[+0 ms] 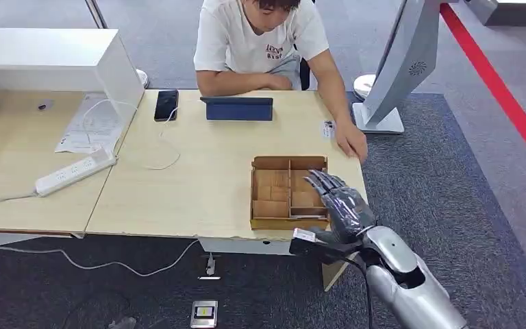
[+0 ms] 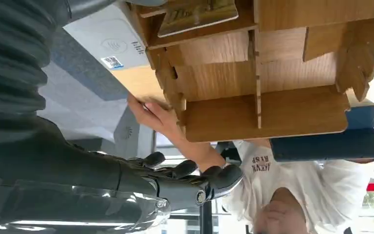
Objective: Pass the card to the sensor for recognition and then transmit it.
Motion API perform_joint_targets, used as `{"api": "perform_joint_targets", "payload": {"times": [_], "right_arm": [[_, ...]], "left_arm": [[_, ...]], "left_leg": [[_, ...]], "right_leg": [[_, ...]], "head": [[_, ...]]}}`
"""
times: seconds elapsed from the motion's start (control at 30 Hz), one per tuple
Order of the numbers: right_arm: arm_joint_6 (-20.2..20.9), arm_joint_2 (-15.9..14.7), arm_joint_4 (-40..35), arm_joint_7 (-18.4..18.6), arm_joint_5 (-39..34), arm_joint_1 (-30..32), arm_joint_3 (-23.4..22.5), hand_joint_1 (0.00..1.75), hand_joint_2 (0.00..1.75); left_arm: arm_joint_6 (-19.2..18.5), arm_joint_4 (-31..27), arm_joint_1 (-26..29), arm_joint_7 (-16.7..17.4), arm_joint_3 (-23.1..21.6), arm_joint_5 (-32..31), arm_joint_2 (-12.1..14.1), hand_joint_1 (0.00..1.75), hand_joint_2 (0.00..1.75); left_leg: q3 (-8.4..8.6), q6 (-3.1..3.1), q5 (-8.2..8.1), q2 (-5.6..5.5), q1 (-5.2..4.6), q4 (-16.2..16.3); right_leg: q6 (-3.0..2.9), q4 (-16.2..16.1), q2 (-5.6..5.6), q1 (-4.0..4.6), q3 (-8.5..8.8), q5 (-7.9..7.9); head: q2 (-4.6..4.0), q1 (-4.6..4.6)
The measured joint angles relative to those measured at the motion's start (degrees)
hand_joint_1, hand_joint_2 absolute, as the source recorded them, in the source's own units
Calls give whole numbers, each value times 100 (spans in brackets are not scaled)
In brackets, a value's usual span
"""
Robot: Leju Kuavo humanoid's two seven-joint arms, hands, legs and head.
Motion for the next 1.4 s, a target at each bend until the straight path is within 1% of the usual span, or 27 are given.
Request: {"api": "perform_joint_targets", "payload": {"times": [0.13, 0.3, 0.53, 0.63, 0.8, 1.23, 1.4], "right_arm": [[-39, -7, 0, 116, 4, 79, 0, 0, 175], [-162, -4, 11, 173, 22, 141, 2, 0, 175], [-700, 118, 230, 461, 120, 263, 44, 0, 175], [-894, 184, 376, 468, 85, 276, 85, 0, 175], [-1060, 276, 614, 461, 70, 263, 125, 0, 175], [-1724, 553, 1506, 400, 33, 102, 146, 0, 175], [-1950, 599, 1866, 291, 11, -34, 140, 0, 175]], "left_arm": [[24, 0, 4, 0, 0, 0, -6, 0, 0], [39, 0, 7, 0, 0, 0, -30, 0, 0], [35, -2, 3, -2, -4, 13, -54, 0, 0], [37, -2, 3, 0, -7, 11, -55, 0, 0], [35, -7, 3, 7, -7, 11, -57, 0, 0], [-33, -59, -83, 109, -17, -31, -72, 0, 0], [-33, -72, -125, 148, -39, -17, -79, 0, 0]], "left_leg": [[-1, 0, 0, 0, 0, 0], [-1, 0, 0, 0, 0, 0], [0, 0, 0, 0, 0, 0], [0, 0, 0, 0, 0, 0], [-1, 0, 0, 0, 0, 0], [0, 0, 0, 0, 0, 0], [0, 0, 0, 0, 0, 0]], "right_leg": [[0, 0, 0, 0, 0, 0], [0, 0, 0, 0, 0, 0], [0, 0, 0, 0, 1, 0], [0, 0, 0, 0, 0, 0], [0, 0, 0, 0, 1, 0], [0, 0, 0, 0, 0, 0], [0, 0, 0, 0, 0, 0]], "head": [[0, 0], [0, 0], [0, 0], [0, 0], [0, 2], [0, 0], [0, 0]]}}
